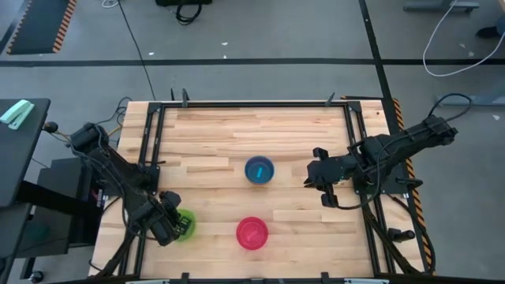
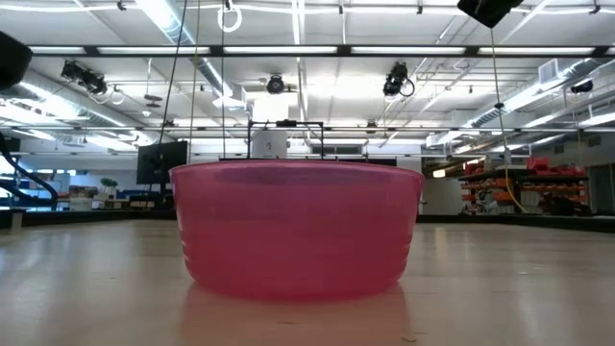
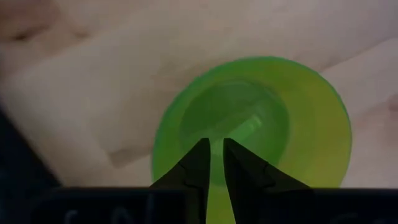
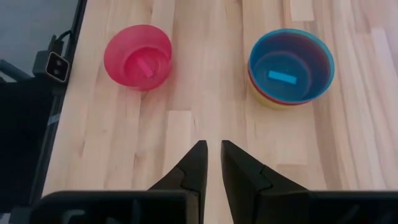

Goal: Nest bowls inside each other
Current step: Stack the green bowl onto the blue bowl

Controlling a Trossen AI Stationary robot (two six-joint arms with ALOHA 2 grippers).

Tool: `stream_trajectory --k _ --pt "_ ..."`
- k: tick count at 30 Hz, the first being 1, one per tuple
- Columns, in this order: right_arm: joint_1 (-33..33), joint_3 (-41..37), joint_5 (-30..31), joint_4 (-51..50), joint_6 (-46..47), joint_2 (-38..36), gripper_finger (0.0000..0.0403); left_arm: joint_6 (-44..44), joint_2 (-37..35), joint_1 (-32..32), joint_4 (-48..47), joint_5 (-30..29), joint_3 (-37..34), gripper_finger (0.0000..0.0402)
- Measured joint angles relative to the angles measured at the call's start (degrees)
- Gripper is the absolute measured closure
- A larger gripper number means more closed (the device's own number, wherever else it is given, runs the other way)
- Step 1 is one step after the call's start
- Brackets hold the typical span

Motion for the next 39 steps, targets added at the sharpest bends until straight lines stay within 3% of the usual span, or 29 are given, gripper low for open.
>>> stream_trajectory --k 6,18,27,32,39 --pt "0.0 0.0 1.1 0.0 0.0 0.0 0.0348 -3.1 -2.6 0.0 -0.8 0.0 -3.7 0.0329" --pt "0.0 0.0 1.6 0.4 0.0 0.0 0.0348 -1.4 -5.8 1.7 -1.0 -0.3 -3.8 0.0306" --pt "0.0 0.0 1.6 0.5 0.0 0.1 0.0348 -1.4 -6.9 3.3 -6.0 -0.1 -3.8 0.0312" --pt "0.0 0.0 1.7 0.8 0.0 0.1 0.0348 -1.6 -6.9 3.7 -9.1 3.6 -3.8 0.0307" --pt "0.0 0.0 1.7 0.9 0.1 0.1 0.0348 2.7 -6.8 3.7 -6.1 4.8 -3.8 0.0313"
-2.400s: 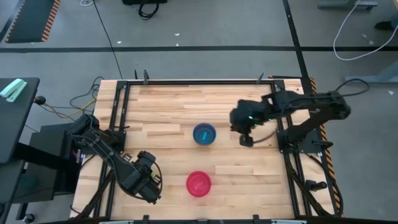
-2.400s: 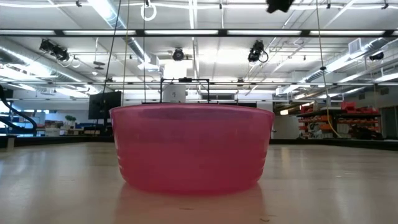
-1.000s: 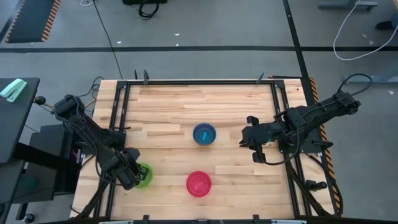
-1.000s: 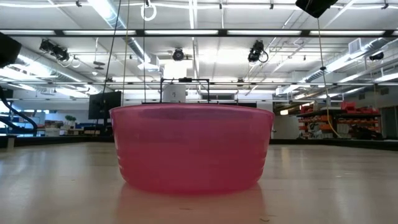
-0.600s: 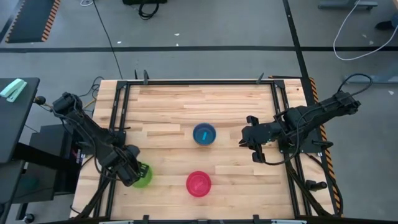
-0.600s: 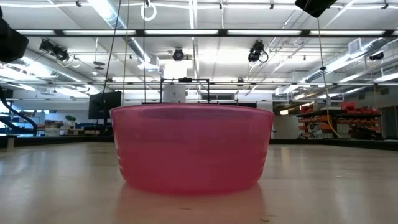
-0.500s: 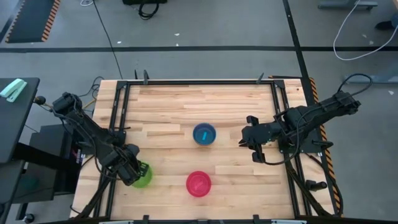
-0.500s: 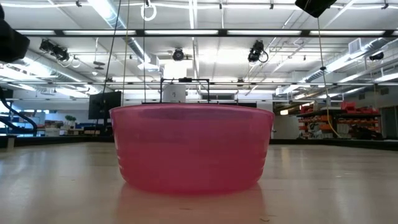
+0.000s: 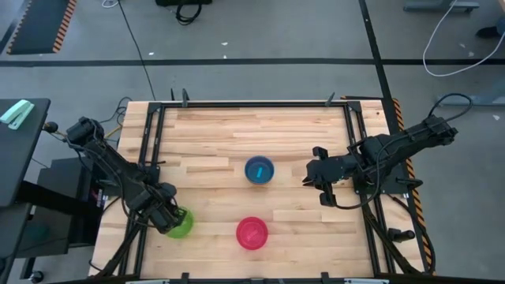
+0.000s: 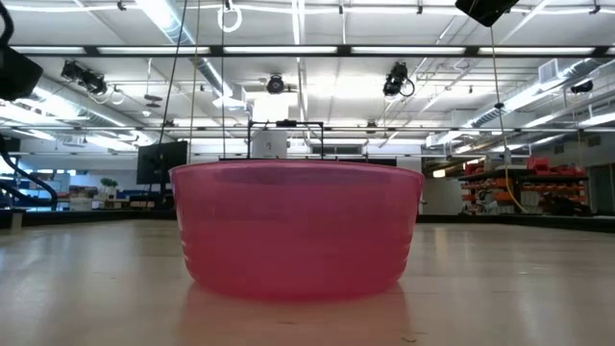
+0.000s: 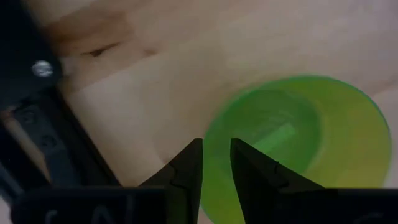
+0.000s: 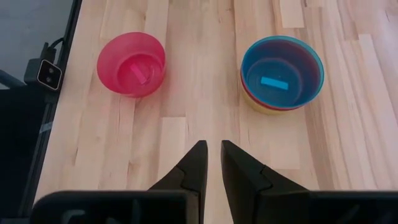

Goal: Nest bowls inside each other
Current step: Stack the green bowl onto the blue bowl

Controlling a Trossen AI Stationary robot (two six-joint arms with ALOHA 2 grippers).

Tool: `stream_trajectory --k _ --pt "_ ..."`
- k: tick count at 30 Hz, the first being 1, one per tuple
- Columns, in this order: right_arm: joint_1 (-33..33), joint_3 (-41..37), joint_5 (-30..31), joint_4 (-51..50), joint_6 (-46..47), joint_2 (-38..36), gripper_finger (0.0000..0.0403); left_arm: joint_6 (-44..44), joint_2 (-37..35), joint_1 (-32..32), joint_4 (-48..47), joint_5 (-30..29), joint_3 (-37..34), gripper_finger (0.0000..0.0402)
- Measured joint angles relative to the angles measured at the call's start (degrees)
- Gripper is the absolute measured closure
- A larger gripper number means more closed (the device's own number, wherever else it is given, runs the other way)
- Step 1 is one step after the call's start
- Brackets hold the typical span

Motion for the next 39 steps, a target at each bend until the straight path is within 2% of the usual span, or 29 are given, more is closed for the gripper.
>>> stream_trajectory --k 5,11,25,29,35,39 --pt "0.0 0.0 0.0 0.0 0.4 0.0 0.0348 0.7 0.0 0.0 0.3 0.6 -0.1 0.0319" --pt "0.0 0.0 0.0 0.0 0.4 0.0 0.0348 0.2 0.1 0.0 3.3 5.3 -3.6 0.0312" --pt "0.0 0.0 0.0 0.4 0.4 0.0 0.0348 0.4 0.1 0.0 8.2 5.4 -4.7 0.0321" --pt "0.0 0.0 0.0 0.4 0.4 0.0 0.0348 0.5 0.1 0.0 8.5 4.3 -4.7 0.0317" --pt "0.0 0.0 0.9 0.4 0.2 0.0 0.0348 2.0 -1.1 0.2 10.6 -1.5 -4.5 0.0317" --pt "0.0 0.0 1.0 0.4 0.2 0.0 0.0348 2.0 -2.6 0.9 10.6 -2.8 -4.5 0.0321"
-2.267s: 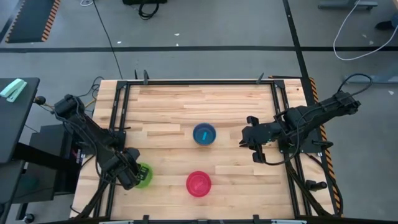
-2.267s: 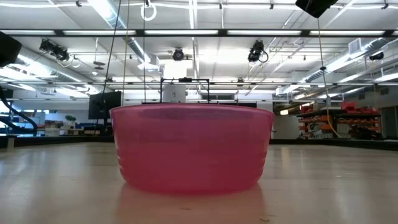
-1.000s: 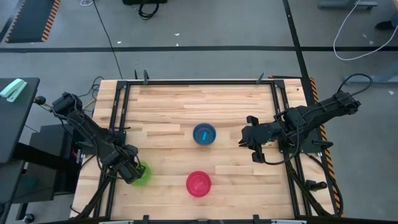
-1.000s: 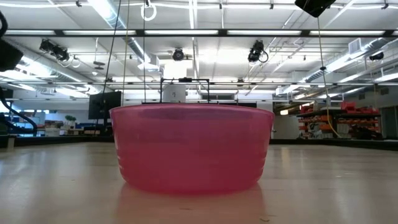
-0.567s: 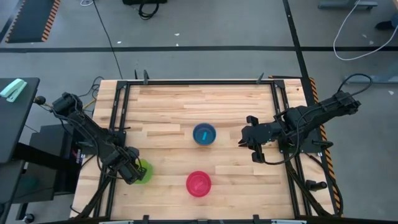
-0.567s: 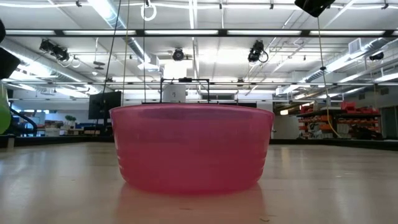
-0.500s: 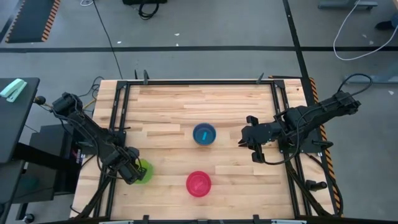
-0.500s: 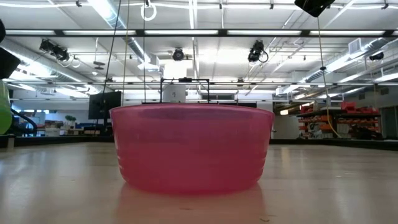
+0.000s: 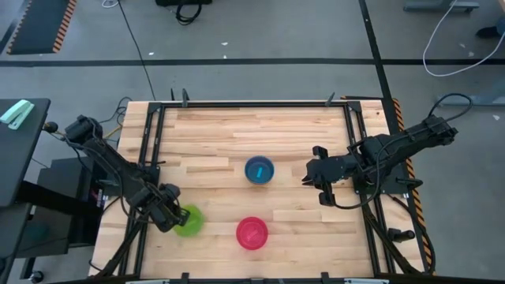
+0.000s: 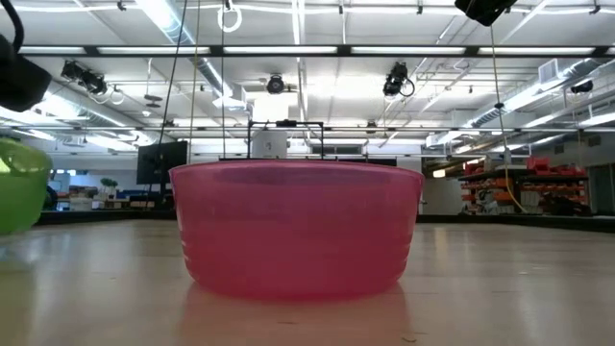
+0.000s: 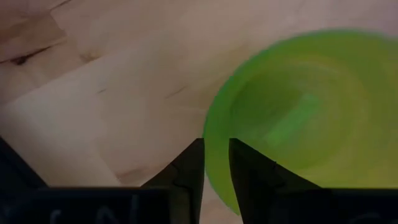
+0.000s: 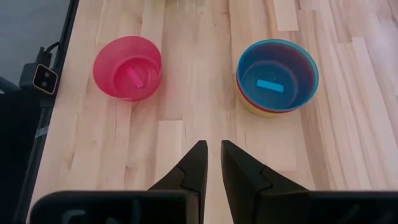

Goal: Nest bowls inside each other
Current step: Stack the green bowl onto the blue bowl

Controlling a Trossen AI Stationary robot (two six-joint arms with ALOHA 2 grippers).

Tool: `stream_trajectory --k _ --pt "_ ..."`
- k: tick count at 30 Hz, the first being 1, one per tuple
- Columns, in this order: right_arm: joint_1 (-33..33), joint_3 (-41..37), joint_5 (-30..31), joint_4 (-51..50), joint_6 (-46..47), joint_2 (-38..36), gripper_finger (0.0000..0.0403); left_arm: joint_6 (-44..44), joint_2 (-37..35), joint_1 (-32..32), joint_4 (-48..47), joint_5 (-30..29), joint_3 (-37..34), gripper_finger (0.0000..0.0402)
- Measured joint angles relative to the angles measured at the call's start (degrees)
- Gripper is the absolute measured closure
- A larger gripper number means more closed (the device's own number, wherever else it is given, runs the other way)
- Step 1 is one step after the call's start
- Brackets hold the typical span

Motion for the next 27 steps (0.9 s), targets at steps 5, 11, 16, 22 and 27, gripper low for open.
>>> stream_trajectory --k 5,11,16,22,27 --pt "0.0 0.0 0.0 0.0 0.0 0.0 0.0348 1.4 -0.5 0.7 -0.1 -1.0 0.0 0.0317" --pt "0.0 0.0 0.0 0.0 0.0 0.0 0.0348 1.8 -0.5 0.9 -0.1 -1.1 0.0 0.0311" --pt "0.0 0.0 0.0 0.0 0.0 0.0 0.0348 1.4 -0.3 0.9 -0.2 -1.0 0.0 0.0315" --pt "0.0 0.0 0.0 0.0 0.0 0.0 0.0348 0.5 -0.3 0.9 -1.2 -1.1 0.0 0.0317" --pt "0.0 0.0 0.0 0.0 0.0 0.0 0.0348 -0.1 -0.3 0.9 -1.7 -1.1 0.0 0.0313"
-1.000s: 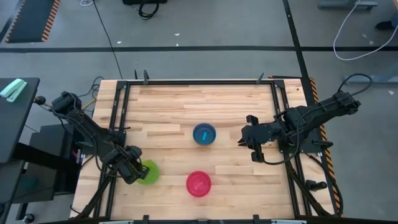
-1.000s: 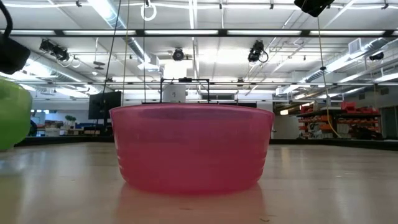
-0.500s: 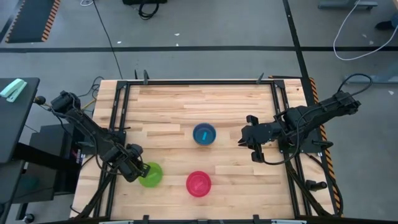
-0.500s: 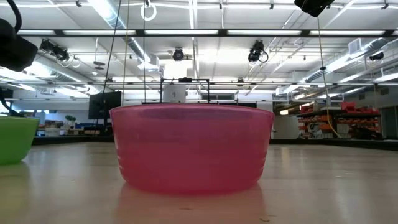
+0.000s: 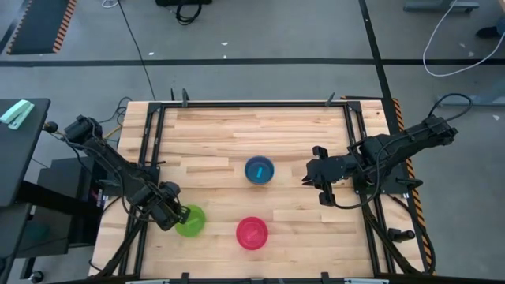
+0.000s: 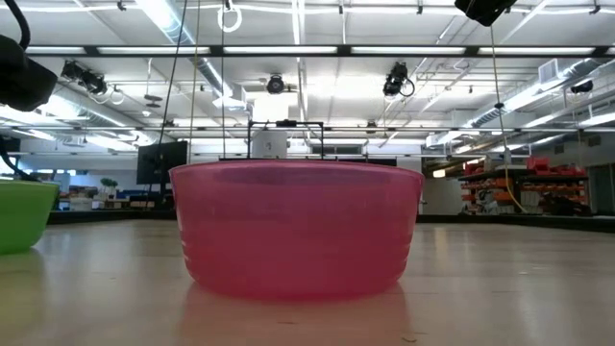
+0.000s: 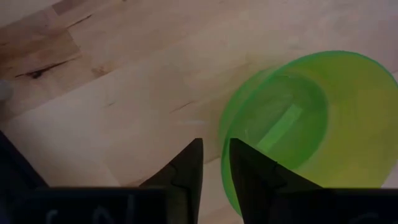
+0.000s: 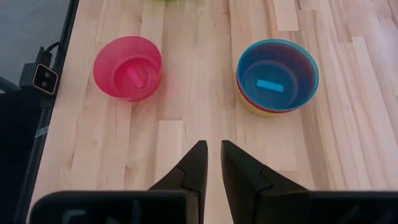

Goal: Nest bowls inside each other
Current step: Stack the green bowl onto the blue bowl

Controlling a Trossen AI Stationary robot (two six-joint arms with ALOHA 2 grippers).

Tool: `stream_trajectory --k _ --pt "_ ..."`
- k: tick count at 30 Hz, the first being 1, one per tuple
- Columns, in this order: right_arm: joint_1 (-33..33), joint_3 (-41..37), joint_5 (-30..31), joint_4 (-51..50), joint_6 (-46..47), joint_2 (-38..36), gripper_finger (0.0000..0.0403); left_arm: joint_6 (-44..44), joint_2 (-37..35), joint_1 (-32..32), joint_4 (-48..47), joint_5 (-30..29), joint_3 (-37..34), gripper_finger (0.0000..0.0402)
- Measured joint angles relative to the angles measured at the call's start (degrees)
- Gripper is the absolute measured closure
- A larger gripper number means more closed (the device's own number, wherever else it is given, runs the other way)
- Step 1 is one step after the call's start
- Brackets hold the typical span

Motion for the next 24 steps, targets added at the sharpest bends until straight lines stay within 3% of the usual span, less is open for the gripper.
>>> stream_trajectory --k 24 --pt "0.0 0.0 0.0 0.0 0.0 0.0 0.0348 2.0 4.3 2.5 1.3 2.6 0.0 0.0319"
